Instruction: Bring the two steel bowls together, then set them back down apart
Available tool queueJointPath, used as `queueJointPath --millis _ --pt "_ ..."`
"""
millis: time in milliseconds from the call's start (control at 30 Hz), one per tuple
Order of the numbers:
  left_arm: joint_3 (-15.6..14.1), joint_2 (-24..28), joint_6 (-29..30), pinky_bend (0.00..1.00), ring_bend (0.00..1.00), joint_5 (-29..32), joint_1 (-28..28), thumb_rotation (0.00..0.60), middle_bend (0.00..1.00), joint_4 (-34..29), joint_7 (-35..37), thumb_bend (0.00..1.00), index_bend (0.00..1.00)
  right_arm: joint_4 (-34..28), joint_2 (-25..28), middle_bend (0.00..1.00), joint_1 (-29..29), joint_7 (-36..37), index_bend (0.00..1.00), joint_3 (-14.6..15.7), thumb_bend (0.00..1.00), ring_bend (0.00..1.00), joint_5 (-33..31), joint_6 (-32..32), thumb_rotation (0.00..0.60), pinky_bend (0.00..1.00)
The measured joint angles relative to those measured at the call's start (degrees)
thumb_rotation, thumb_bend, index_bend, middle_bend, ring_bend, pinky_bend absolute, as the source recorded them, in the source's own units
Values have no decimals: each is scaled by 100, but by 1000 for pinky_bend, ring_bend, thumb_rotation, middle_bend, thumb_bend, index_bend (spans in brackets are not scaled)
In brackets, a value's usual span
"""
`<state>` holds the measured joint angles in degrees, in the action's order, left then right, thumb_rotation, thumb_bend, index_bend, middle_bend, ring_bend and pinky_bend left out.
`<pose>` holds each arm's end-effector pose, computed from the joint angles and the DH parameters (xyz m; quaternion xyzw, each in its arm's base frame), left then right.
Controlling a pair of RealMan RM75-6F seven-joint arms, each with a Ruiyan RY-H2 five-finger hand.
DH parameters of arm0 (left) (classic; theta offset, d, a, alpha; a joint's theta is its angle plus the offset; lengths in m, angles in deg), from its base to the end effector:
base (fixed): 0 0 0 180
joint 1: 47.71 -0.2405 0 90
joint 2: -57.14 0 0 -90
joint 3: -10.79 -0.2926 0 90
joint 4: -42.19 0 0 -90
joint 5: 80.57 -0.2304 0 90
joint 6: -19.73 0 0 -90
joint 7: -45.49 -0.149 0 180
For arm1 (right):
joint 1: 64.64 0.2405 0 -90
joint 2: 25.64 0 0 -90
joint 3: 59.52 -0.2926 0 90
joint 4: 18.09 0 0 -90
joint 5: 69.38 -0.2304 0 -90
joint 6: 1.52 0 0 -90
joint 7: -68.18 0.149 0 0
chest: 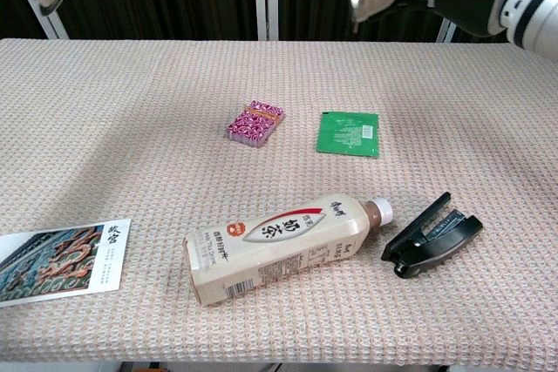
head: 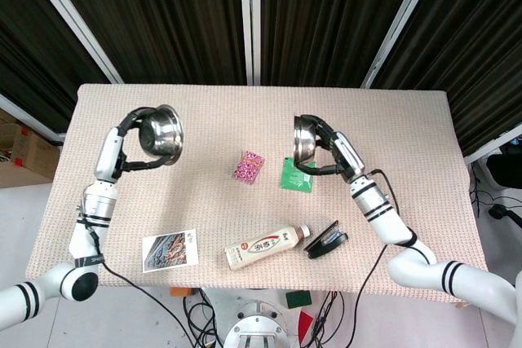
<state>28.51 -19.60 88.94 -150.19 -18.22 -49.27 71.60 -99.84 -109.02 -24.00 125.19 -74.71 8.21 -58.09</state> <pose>-0.2252 0.3697 0.0921 -0.4531 -0.5449 -0.6153 0.3451 -0.1688 -0.4048 0.0213 0.4410 -0.6585 0.5996 0.1112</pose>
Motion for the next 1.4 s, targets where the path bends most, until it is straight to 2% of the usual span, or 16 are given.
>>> queueJointPath --millis 67,267,400,467,533,567,600,633,667,700,733,767,967,1133,1267,1400 --pt "-151 257 -195 657 514 197 -20 600 568 -14 -740 203 543 -102 169 518 -85 -944 674 108 395 493 -142 -44 600 463" --pt "-581 900 -844 642 510 1071 54 600 557 -161 -2882 202 530 -801 804 514 -295 -4678 675 491 400 493 -1137 -204 600 463" --pt "-835 978 -1122 635 507 1645 197 600 543 -170 -3889 194 515 -1390 1194 511 -400 -6931 675 749 399 493 -2329 -353 600 463" --pt "-944 886 -1270 633 507 1855 294 600 530 -131 -4143 181 495 -1599 1324 505 -438 -7577 659 853 395 493 -2914 -403 600 462" --pt "-983 791 -1366 622 501 1894 356 600 504 -85 -4185 154 404 -1777 1432 476 -471 -8115 583 971 337 449 -3511 -461 600 407" --pt "-996 754 -1384 604 479 1858 372 600 459 -50 -4175 122 265 -1829 1462 428 -480 -8302 514 1018 287 381 -3718 -482 600 351" --pt "-1007 728 -1386 567 414 1810 379 600 371 -17 -4165 75 118 -1885 1491 334 -490 -8487 395 1070 215 263 -3943 -490 600 275" --pt "-1018 701 -1382 526 351 1749 382 600 298 19 -4153 48 56 -1916 1507 233 -494 -8567 273 1095 145 154 -4067 -477 600 209" --pt "-1026 664 -1364 443 230 1652 378 600 173 61 -4116 18 6 -1933 1520 103 -498 -8599 120 1108 66 48 -4141 -451 600 145" --pt "-1025 638 -1340 327 99 1570 369 600 58 87 -4061 1 0 -1941 1532 35 -506 -8581 37 1113 19 7 -4175 -415 600 108" --pt "-1023 613 -1304 247 30 1477 353 600 8 115 -3985 0 0 -1943 1539 11 -516 -8532 9 1111 5 0 -4166 -387 600 94" --pt "-1019 582 -1252 204 8 1341 326 599 0 151 -3856 0 0 -1943 1546 0 -529 -8459 0 1105 0 0 -4138 -356 600 80" --pt "-1035 589 -1211 158 0 866 172 563 0 193 -3183 0 0 -1875 1538 0 -675 -7814 0 1041 0 0 -3688 -201 600 72" --pt "-1045 654 -1131 157 0 787 71 551 0 83 -3093 0 0 -1843 1517 0 -879 -7423 0 1008 0 0 -3228 -283 600 41" --pt "-1055 741 -811 138 0 715 -108 440 0 -110 -3025 0 0 -1889 1517 0 -1093 -7144 0 998 0 0 -2821 -552 600 4" --pt "-1076 764 -113 127 0 565 -409 414 0 -357 -3092 0 0 -1976 1463 0 -1472 -7001 0 1112 0 0 -2236 -1231 600 0"
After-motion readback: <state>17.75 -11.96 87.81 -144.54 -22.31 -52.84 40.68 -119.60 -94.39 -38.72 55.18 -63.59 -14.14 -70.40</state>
